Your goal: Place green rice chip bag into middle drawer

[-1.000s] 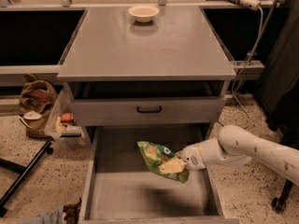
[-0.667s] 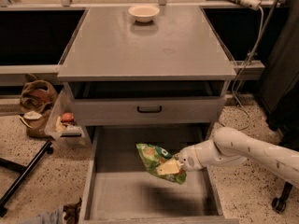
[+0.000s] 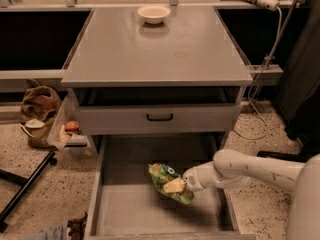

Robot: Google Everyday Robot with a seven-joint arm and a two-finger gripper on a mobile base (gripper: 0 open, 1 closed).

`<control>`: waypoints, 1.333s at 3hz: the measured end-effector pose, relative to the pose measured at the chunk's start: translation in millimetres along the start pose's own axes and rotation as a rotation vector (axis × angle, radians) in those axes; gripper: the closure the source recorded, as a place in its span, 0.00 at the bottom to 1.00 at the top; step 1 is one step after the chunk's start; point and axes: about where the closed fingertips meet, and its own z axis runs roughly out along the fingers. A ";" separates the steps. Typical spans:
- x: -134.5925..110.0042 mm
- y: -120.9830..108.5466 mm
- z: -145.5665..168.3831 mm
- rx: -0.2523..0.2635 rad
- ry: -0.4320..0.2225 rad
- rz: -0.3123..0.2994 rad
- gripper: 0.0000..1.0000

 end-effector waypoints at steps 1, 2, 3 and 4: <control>2.3 -33.5 23.5 0.096 -0.015 0.088 1.00; 1.5 -37.0 27.3 0.106 -0.015 0.097 1.00; 1.5 -37.0 27.3 0.106 -0.015 0.097 0.80; 1.5 -37.0 27.4 0.106 -0.015 0.097 0.57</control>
Offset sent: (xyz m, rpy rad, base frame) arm 0.0355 0.0081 -0.0966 -0.0847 0.1010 -0.1512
